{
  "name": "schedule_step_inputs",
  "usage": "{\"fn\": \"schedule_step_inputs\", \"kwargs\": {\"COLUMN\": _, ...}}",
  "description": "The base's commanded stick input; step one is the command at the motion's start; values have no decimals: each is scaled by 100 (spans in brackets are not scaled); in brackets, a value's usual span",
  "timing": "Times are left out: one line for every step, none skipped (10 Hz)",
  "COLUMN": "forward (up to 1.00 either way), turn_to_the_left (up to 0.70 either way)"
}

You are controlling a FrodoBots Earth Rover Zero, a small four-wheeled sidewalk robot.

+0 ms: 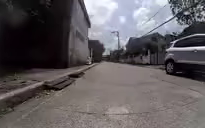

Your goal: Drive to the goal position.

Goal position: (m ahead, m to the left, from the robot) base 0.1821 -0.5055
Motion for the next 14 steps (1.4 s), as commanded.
{"fn": "schedule_step_inputs", "kwargs": {"forward": 0, "turn_to_the_left": -100}}
{"fn": "schedule_step_inputs", "kwargs": {"forward": 0, "turn_to_the_left": -100}}
{"fn": "schedule_step_inputs", "kwargs": {"forward": 0, "turn_to_the_left": -100}}
{"fn": "schedule_step_inputs", "kwargs": {"forward": 0, "turn_to_the_left": -100}}
{"fn": "schedule_step_inputs", "kwargs": {"forward": 0, "turn_to_the_left": -100}}
{"fn": "schedule_step_inputs", "kwargs": {"forward": 0, "turn_to_the_left": -100}}
{"fn": "schedule_step_inputs", "kwargs": {"forward": 0, "turn_to_the_left": -100}}
{"fn": "schedule_step_inputs", "kwargs": {"forward": 0, "turn_to_the_left": -100}}
{"fn": "schedule_step_inputs", "kwargs": {"forward": 0, "turn_to_the_left": -100}}
{"fn": "schedule_step_inputs", "kwargs": {"forward": 0, "turn_to_the_left": -100}}
{"fn": "schedule_step_inputs", "kwargs": {"forward": 0, "turn_to_the_left": -100}}
{"fn": "schedule_step_inputs", "kwargs": {"forward": 0, "turn_to_the_left": -100}}
{"fn": "schedule_step_inputs", "kwargs": {"forward": 0, "turn_to_the_left": -100}}
{"fn": "schedule_step_inputs", "kwargs": {"forward": 0, "turn_to_the_left": -100}}
